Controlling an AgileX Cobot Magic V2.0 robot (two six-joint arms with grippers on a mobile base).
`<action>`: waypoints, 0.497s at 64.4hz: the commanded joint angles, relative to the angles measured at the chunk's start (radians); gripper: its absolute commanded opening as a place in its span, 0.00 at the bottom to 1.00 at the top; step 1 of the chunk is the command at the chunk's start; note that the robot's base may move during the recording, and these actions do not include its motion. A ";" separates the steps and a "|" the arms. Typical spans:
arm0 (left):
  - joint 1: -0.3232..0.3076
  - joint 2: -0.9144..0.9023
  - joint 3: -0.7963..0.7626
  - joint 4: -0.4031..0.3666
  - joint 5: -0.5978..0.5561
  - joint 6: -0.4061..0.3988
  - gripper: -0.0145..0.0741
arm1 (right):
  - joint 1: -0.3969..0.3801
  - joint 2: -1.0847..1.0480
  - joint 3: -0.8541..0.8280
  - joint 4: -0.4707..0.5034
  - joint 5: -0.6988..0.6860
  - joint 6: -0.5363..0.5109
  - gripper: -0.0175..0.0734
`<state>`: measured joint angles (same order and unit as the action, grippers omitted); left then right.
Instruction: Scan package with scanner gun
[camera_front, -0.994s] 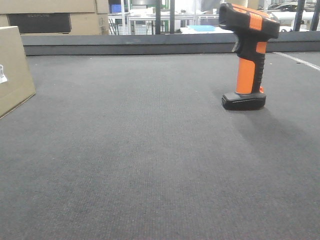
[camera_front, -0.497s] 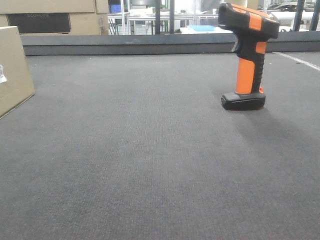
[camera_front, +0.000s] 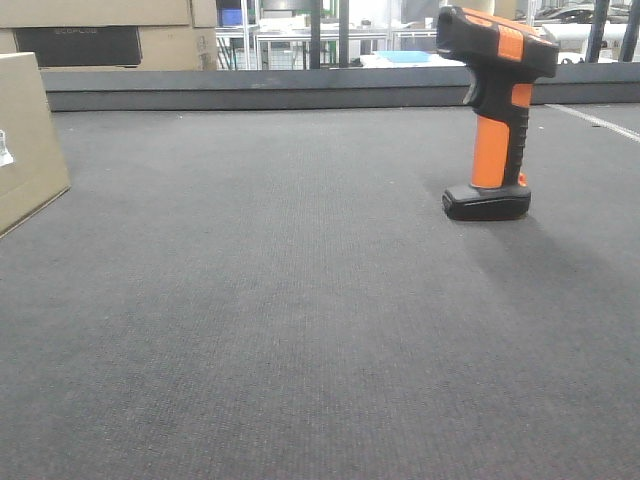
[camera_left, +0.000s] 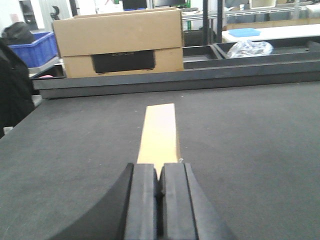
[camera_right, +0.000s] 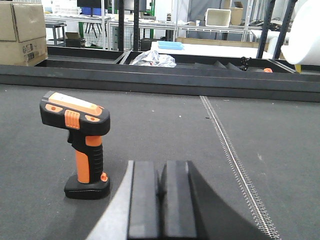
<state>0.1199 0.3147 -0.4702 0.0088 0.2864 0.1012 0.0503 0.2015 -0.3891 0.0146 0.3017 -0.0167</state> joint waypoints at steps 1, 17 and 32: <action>-0.005 -0.016 0.045 0.104 -0.082 -0.132 0.04 | -0.002 -0.003 0.000 -0.002 -0.019 -0.001 0.01; -0.005 -0.158 0.341 0.072 -0.286 -0.164 0.04 | -0.002 -0.003 0.000 -0.002 -0.019 -0.001 0.01; -0.005 -0.315 0.470 0.054 -0.228 -0.162 0.04 | -0.002 -0.003 0.000 -0.002 -0.021 -0.001 0.01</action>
<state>0.1199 0.0171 -0.0033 0.0724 0.0517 -0.0539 0.0503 0.2015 -0.3891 0.0146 0.3036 -0.0167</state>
